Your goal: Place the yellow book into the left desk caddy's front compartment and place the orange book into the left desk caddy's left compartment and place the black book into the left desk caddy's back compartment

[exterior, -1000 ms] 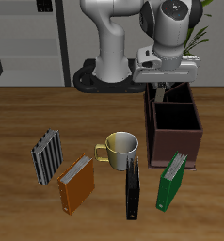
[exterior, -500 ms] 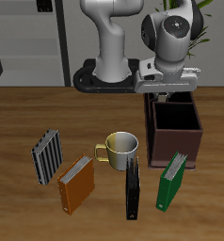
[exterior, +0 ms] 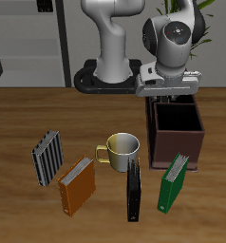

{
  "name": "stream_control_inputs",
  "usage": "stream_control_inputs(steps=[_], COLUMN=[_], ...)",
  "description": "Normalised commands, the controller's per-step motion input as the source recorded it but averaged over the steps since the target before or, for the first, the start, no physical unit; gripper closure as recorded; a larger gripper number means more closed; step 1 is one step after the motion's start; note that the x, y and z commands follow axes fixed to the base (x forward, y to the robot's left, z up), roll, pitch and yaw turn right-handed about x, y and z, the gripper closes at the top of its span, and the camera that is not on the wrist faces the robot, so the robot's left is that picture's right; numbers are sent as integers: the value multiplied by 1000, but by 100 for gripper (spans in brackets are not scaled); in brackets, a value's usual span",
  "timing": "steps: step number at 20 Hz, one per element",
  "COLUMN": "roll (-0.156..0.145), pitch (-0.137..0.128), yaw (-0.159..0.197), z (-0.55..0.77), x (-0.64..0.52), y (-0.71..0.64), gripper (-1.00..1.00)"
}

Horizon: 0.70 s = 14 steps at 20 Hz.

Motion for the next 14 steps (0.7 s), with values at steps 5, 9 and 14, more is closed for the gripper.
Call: stream_control_inputs(steps=[5, 9, 14], roll=[16, -1, -43], pitch=[-32, -54, -86], yaw=[-10, -17, 33], z=[161, 255, 396], x=[-14, -114, -78], y=[73, -17, -124], gripper=[-100, -100, -100])
